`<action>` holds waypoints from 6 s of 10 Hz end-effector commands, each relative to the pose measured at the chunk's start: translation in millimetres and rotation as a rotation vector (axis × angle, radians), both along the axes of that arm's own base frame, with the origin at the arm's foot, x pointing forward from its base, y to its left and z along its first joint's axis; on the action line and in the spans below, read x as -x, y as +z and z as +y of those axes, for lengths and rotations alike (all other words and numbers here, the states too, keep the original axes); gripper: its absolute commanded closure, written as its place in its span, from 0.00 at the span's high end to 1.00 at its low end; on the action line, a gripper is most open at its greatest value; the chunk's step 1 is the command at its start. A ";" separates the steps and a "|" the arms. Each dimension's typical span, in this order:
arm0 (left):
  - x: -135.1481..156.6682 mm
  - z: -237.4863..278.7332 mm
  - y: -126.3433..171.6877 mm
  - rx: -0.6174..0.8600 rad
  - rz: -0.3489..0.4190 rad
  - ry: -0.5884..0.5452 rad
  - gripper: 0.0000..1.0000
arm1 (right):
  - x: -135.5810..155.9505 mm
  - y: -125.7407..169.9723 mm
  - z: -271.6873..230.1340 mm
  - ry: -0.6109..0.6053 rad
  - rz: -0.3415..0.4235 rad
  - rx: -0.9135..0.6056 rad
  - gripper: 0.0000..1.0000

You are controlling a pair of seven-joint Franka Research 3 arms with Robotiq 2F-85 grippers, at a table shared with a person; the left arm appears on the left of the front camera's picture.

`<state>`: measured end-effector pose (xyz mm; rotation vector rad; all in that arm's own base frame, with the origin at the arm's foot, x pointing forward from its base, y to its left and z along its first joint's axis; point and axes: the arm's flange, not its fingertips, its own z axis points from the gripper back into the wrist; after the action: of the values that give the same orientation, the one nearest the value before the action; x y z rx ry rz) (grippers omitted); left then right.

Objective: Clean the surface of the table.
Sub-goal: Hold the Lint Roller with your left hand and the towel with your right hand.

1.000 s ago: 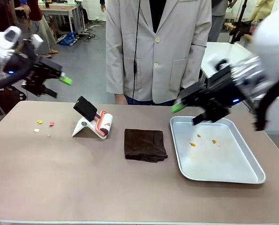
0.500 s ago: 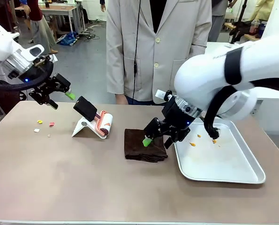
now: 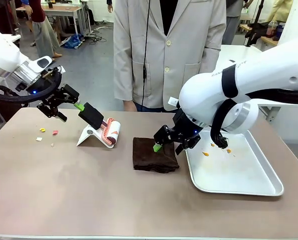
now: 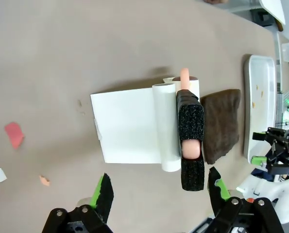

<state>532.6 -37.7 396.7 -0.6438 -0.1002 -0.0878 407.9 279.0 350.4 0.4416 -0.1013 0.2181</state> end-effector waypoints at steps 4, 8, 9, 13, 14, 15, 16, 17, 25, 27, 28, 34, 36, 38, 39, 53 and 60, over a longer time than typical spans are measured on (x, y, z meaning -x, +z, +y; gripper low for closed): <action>5.3 -13.7 3.3 0.062 -0.023 -0.017 1.00 | -4.4 16.5 -8.3 -0.076 -0.074 0.193 1.00; 8.3 -32.7 5.5 0.088 -0.018 -0.028 1.00 | -42.0 -27.4 39.5 -0.105 -0.078 0.301 1.00; 7.5 -34.9 4.1 0.059 -0.016 -0.024 1.00 | -44.8 -36.2 49.9 -0.116 -0.088 0.333 1.00; 6.1 -33.1 1.8 0.029 -0.009 -0.037 1.00 | -50.5 -57.9 64.3 -0.177 -0.066 0.360 1.00; 5.9 -33.4 1.2 0.024 -0.009 -0.039 1.00 | -50.8 -59.5 63.6 -0.183 -0.052 0.354 1.00; 5.5 -33.9 0.6 0.023 -0.007 -0.039 1.00 | -51.3 -60.9 62.5 -0.189 -0.032 0.359 1.00; 5.6 -34.3 0.2 0.022 -0.009 -0.038 1.00 | -51.4 -62.1 61.9 -0.196 -0.031 0.361 1.00; 5.5 -34.8 0.1 0.019 -0.007 -0.039 1.00 | -51.3 -62.5 61.3 -0.204 -0.030 0.360 1.00; 8.2 -43.6 4.0 0.042 -0.042 -0.037 0.00 | -49.1 -56.3 62.4 -0.205 -0.006 0.331 0.00; 8.2 -44.5 4.7 0.045 -0.046 -0.037 0.00 | -49.8 -56.3 62.5 -0.203 -0.002 0.332 0.00; 8.5 -44.8 5.2 0.045 -0.048 -0.036 0.00 | -49.9 -56.4 62.3 -0.194 0.009 0.332 0.00; 11.3 -46.4 8.9 0.056 -0.060 -0.038 0.00 | -51.6 -56.7 60.0 -0.187 0.029 0.314 0.00; 19.8 -43.6 20.4 0.085 -0.082 -0.035 0.00 | -49.9 -43.3 48.2 -0.181 0.035 0.250 0.00; 40.7 -34.2 42.3 0.190 -0.087 -0.023 0.00 | -54.6 -13.5 3.3 -0.197 0.081 0.069 0.00; 50.9 -27.7 50.7 0.221 -0.076 -0.017 0.00 | -51.9 2.4 -20.8 -0.175 0.109 -0.060 0.00; 221.3 280.2 9.5 0.624 -0.106 0.056 0.01 | 96.8 25.3 -408.5 -0.478 -0.030 -0.899 0.00; 236.3 311.9 -16.4 0.635 -0.128 0.278 0.01 | 110.5 0.1 -435.6 -0.513 -0.048 -0.940 0.00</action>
<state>300.1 270.9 375.7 -1.2512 -0.3388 0.2251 298.0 -155.3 346.8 1.3191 -0.3610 -0.3432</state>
